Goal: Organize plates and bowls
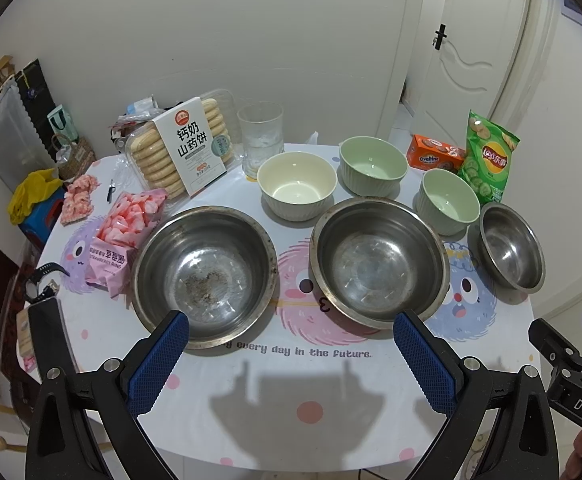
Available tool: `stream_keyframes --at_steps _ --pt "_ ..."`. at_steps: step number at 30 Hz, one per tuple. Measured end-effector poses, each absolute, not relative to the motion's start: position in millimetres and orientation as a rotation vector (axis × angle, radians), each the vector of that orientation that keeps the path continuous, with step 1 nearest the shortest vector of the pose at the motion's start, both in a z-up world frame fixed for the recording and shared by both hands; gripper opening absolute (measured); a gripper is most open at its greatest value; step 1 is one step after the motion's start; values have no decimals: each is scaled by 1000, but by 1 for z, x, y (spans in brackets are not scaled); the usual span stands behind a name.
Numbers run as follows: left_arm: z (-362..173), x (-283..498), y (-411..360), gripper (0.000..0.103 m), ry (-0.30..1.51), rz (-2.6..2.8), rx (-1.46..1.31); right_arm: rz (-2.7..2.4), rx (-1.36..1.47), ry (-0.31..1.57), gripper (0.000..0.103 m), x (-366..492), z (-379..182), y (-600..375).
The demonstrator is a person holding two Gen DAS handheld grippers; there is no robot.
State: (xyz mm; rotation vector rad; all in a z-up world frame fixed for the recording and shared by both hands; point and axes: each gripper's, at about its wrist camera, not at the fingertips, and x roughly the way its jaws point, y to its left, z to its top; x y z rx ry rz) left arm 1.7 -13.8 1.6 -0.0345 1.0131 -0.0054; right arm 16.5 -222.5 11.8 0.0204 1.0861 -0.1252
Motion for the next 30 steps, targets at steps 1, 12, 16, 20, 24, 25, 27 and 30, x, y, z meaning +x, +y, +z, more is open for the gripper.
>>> stream_keyframes --at_steps 1,12,16,20,24,25,27,30 --pt "2 2 -16 103 1013 -6 -33 -125 21 1087 103 17 12 -222" --pt "2 2 -15 103 1013 -4 -37 -128 23 1089 103 16 11 -224" --pt "2 2 -16 103 1012 -4 -35 -129 21 1090 103 17 12 -223" --pt "-1 5 -18 103 1035 5 -36 -130 21 1090 103 17 12 -223" --pt "-3 7 -17 103 1047 5 -42 -127 14 1083 103 18 12 -222" --pt "-2 7 -16 103 1045 4 -41 -127 15 1083 103 18 12 -222" --pt "-2 7 -14 103 1041 4 -39 -128 14 1083 103 19 13 -221" --pt "-2 7 -13 103 1036 2 -37 -129 15 1088 103 20 12 -221"
